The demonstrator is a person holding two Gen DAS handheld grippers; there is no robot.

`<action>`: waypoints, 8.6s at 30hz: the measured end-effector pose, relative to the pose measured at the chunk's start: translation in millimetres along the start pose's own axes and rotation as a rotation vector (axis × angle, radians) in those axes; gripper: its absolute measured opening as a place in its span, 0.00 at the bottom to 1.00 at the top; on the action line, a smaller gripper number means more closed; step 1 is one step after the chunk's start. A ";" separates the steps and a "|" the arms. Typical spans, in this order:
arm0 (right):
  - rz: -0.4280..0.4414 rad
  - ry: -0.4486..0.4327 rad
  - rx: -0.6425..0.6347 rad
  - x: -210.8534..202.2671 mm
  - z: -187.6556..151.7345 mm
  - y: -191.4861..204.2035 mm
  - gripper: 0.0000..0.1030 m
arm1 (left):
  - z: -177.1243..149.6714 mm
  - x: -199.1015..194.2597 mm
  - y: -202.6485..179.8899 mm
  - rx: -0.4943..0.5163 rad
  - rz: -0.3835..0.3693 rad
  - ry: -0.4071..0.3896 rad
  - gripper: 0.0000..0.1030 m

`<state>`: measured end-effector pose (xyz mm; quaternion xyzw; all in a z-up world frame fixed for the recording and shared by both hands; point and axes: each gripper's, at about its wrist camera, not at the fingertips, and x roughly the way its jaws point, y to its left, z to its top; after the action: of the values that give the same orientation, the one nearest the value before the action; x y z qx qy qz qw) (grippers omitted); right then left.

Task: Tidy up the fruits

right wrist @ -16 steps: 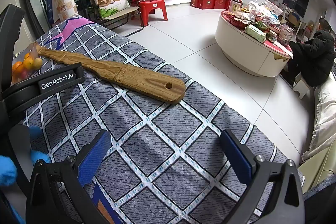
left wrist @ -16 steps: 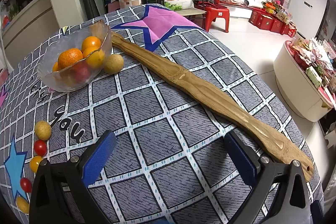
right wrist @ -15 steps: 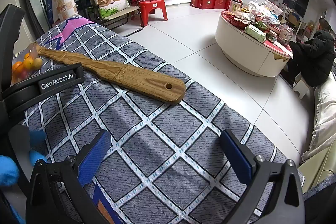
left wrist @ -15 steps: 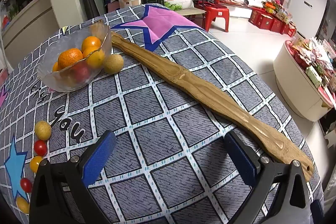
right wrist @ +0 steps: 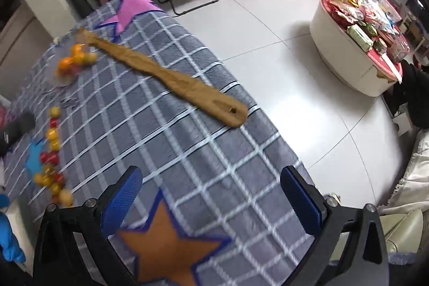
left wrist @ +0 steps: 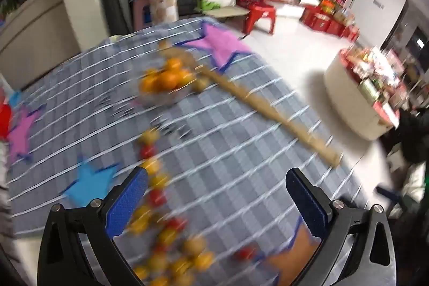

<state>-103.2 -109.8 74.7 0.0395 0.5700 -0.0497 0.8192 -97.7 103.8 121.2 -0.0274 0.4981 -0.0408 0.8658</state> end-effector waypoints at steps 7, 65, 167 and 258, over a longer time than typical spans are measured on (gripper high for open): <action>0.068 0.108 -0.075 -47.2 -35.4 6.5 1.00 | -63.6 -46.9 46.9 0.026 0.092 0.157 1.00; 0.172 0.309 -0.372 -53.6 -89.1 57.4 1.00 | -128.2 -22.0 88.1 -0.065 0.199 0.307 0.84; 0.486 0.449 -0.982 -20.7 -184.6 409.2 0.77 | -295.8 -86.2 234.8 -0.604 0.498 0.323 0.83; 0.502 0.358 -0.814 -45.1 -112.6 259.2 0.20 | -232.1 -98.2 199.0 -0.528 0.283 0.211 0.22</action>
<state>-190.7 162.5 80.0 -0.1393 0.6474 0.3824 0.6444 -338.9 309.9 71.5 -0.1769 0.5773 0.2082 0.7695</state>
